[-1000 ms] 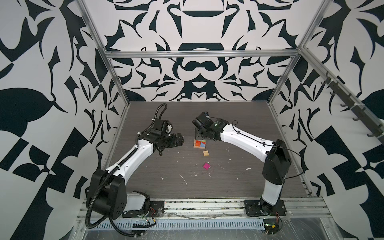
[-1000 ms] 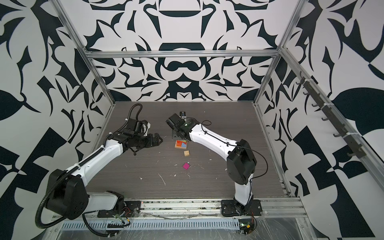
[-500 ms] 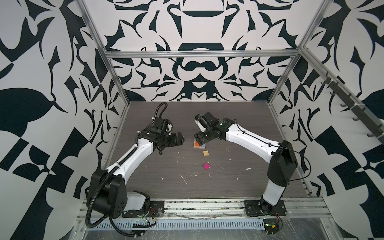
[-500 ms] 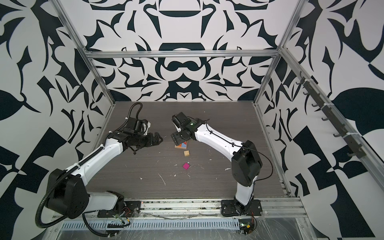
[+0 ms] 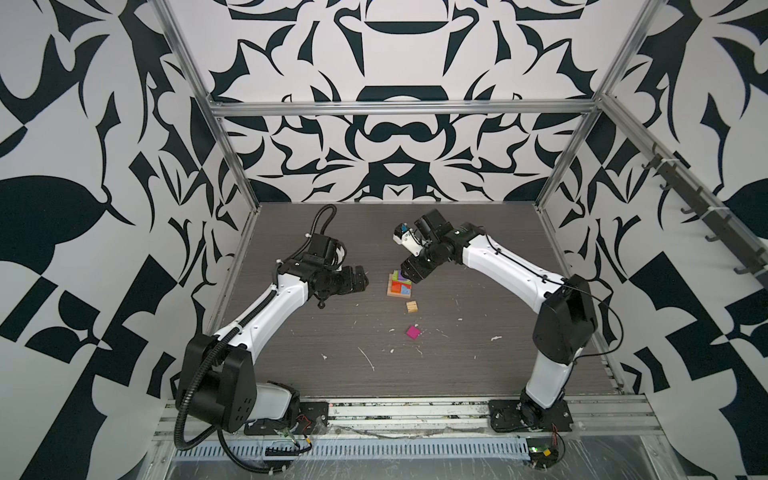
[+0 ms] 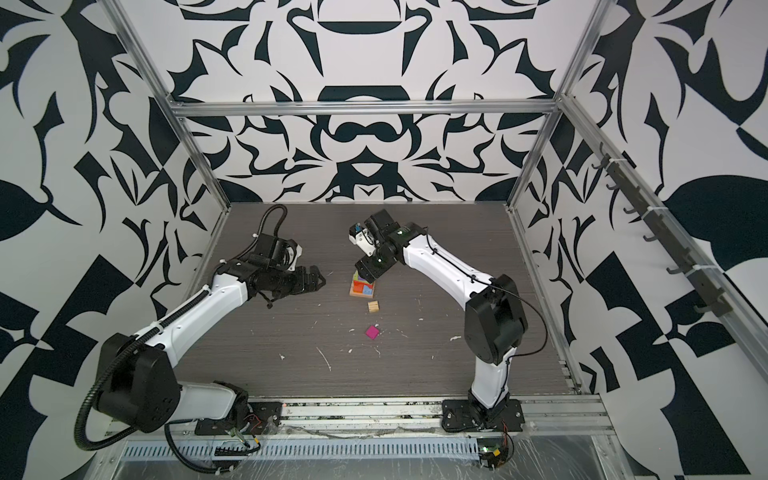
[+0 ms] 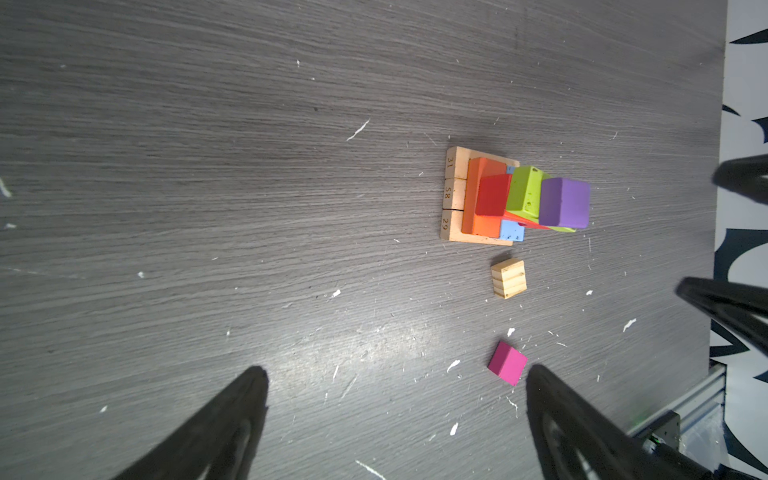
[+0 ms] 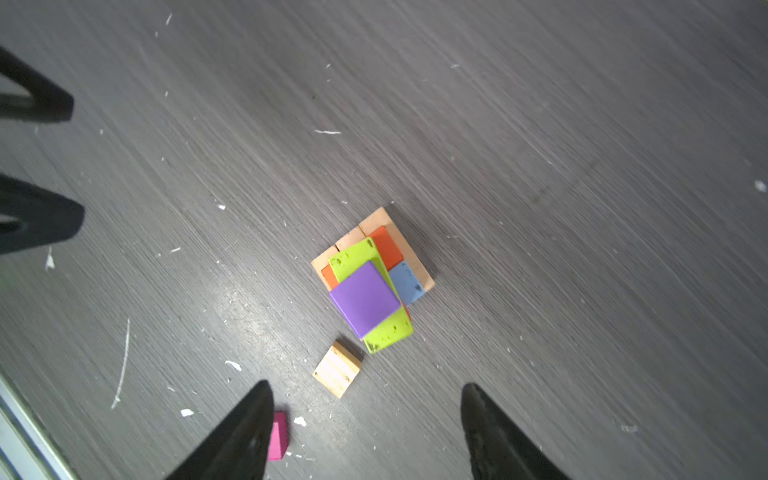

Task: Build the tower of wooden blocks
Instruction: 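Open the right gripper and raise it off the purple cube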

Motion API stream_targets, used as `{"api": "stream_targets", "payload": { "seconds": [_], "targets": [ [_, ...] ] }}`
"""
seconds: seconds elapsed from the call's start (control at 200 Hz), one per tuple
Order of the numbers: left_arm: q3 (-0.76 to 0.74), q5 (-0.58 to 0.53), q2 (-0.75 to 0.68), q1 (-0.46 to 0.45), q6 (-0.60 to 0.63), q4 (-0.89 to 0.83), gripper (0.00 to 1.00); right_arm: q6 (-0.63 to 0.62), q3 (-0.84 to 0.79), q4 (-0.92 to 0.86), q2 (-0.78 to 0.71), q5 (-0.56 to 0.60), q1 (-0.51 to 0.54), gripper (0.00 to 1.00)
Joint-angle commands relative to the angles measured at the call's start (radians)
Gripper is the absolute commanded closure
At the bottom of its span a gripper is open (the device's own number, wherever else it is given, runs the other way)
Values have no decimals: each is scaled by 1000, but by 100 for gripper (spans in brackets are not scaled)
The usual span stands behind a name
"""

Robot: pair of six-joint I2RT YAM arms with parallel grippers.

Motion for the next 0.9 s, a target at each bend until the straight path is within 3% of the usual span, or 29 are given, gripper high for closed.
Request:
{"api": "stream_targets", "payload": {
  "seconds": [0.0,0.34,0.895],
  "targets": [
    [32,0,10,7,16,-27,0,-74,42,-21,6,-41,-3,28],
    [34,-4,21,6,14,-17,0,-65,61,12,47,-91,-4,38],
    [34,-2,27,7,11,-14,0,-134,149,-34,144,-70,-1,40]
  ]
}}
